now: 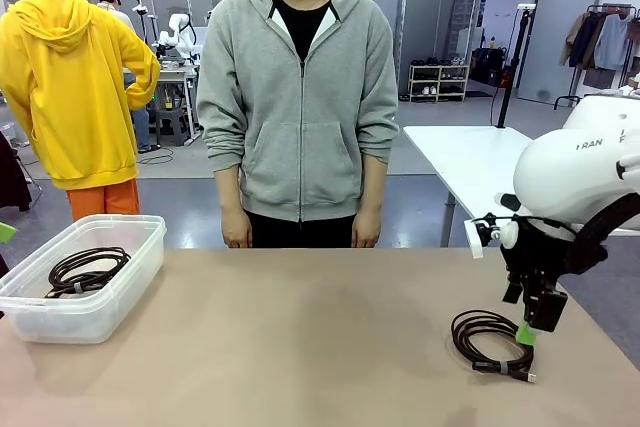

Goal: Organize and store the cables.
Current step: Place the USB Extension Cable into the Organizing box.

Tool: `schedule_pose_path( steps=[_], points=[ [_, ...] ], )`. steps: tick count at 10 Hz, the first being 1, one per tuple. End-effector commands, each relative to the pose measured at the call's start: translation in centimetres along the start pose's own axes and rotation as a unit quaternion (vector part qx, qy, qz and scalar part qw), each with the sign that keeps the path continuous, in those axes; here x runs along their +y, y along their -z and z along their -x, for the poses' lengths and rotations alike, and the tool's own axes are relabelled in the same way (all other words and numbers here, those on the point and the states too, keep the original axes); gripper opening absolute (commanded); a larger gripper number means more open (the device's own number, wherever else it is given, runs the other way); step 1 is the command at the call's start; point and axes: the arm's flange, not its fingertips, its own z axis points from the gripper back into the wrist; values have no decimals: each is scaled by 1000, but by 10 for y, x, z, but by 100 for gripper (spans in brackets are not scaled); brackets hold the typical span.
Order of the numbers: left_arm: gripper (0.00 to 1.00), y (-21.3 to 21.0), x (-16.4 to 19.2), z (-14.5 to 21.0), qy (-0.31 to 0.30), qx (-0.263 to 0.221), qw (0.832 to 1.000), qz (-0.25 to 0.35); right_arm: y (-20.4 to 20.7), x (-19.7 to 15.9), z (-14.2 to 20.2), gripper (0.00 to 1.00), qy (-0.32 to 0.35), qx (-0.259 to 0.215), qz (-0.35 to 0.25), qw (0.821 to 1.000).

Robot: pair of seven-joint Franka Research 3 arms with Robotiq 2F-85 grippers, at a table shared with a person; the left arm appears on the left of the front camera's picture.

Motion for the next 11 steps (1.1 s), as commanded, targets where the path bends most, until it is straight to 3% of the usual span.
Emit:
schedule_pose_path(
  steps=[1, 2, 6, 11],
  points=[
    [100, -1, -2, 0, -9, 5, 1000, 0, 20, 0, 2, 100, 16, -15, -25, 999],
    [100, -1, -2, 0, -9, 5, 1000, 0, 40, 0, 6, 100, 28, 2, -26, 999],
    [100, -1, -2, 0, -9, 5, 1000, 0, 88, -8, 11, 100, 38, -3, -27, 999],
    [100, -1, -2, 0, -9, 5, 1000, 0, 111, -30, 17, 100, 63, 11, -28, 998]
  ],
)
